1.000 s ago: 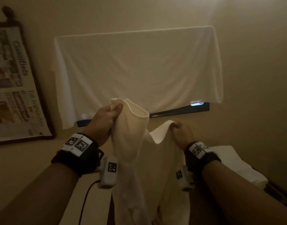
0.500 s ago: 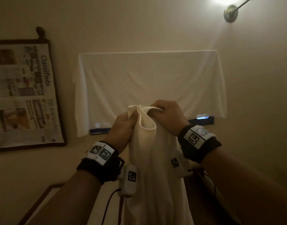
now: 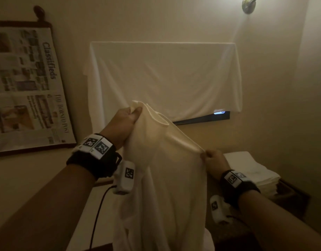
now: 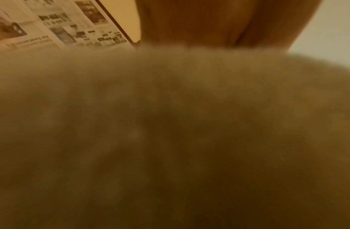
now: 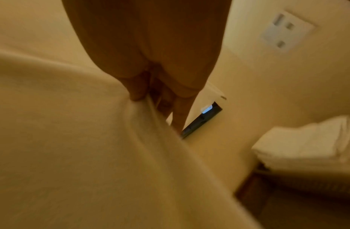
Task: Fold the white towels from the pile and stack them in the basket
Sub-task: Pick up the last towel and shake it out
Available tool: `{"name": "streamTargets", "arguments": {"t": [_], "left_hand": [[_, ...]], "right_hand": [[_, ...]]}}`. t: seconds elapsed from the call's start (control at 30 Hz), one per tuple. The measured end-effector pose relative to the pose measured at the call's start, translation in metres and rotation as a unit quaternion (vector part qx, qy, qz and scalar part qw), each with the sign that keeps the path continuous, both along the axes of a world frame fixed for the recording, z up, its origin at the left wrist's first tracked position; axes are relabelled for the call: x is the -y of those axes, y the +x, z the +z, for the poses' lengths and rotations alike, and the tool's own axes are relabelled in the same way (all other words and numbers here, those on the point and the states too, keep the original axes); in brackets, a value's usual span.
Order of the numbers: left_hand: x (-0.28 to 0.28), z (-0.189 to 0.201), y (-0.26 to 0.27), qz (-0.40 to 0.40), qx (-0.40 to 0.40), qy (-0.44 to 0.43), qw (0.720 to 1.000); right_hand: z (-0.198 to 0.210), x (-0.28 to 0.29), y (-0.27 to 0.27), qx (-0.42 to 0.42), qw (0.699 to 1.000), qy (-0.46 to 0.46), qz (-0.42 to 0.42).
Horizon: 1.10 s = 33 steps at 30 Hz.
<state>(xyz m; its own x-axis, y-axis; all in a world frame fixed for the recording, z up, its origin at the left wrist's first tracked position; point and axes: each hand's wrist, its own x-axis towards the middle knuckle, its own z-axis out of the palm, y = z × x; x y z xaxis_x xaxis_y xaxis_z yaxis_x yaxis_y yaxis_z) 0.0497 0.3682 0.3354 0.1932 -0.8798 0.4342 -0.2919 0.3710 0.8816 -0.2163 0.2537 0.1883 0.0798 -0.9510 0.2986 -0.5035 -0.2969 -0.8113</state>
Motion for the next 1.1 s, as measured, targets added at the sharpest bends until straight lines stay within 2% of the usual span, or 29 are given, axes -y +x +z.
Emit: {"name": "streamTargets", "arguments": {"t": [0.07, 0.13, 0.2, 0.27, 0.37, 0.43, 0.6, 0.7, 0.87, 1.0, 1.1], "left_hand": [[-0.013, -0.007, 0.002, -0.032, 0.001, 0.020, 0.999], [-0.023, -0.015, 0.003, -0.055, -0.012, 0.029, 0.998], [-0.026, -0.024, 0.006, -0.067, -0.036, 0.031, 0.997], [-0.026, -0.033, 0.007, -0.089, -0.073, 0.036, 0.993], [-0.025, -0.040, 0.000, -0.124, -0.150, 0.042, 0.980], [-0.025, -0.037, -0.003, -0.122, -0.159, 0.024, 0.979], [-0.023, -0.018, 0.008, -0.056, -0.092, -0.026, 0.994], [-0.024, -0.013, 0.013, -0.052, -0.065, -0.025, 0.996], [-0.035, -0.006, 0.026, -0.025, -0.052, -0.025, 0.998], [-0.046, -0.005, 0.042, 0.021, -0.009, -0.016, 1.000], [-0.055, -0.012, 0.052, 0.024, 0.000, 0.004, 1.000]], "right_hand": [[0.017, -0.011, 0.019, 0.066, 0.998, -0.017, -0.013], [0.048, -0.033, 0.041, 0.100, 0.990, -0.093, 0.026], [0.086, -0.061, 0.062, 0.073, 0.980, -0.170, 0.073], [0.117, -0.080, 0.081, 0.053, 0.971, -0.209, 0.104], [0.140, -0.090, 0.098, 0.047, 0.964, -0.237, 0.109], [0.145, -0.092, 0.103, 0.026, 0.966, -0.231, 0.115], [0.126, -0.098, 0.106, -0.037, 0.964, -0.226, 0.132], [0.094, -0.098, 0.105, -0.098, 0.964, -0.225, 0.107], [0.009, -0.072, 0.073, -0.153, 0.987, -0.045, -0.006], [-0.028, -0.058, 0.032, -0.140, 0.987, 0.037, -0.071], [-0.014, -0.067, 0.033, -0.115, 0.989, 0.012, -0.097]]}}
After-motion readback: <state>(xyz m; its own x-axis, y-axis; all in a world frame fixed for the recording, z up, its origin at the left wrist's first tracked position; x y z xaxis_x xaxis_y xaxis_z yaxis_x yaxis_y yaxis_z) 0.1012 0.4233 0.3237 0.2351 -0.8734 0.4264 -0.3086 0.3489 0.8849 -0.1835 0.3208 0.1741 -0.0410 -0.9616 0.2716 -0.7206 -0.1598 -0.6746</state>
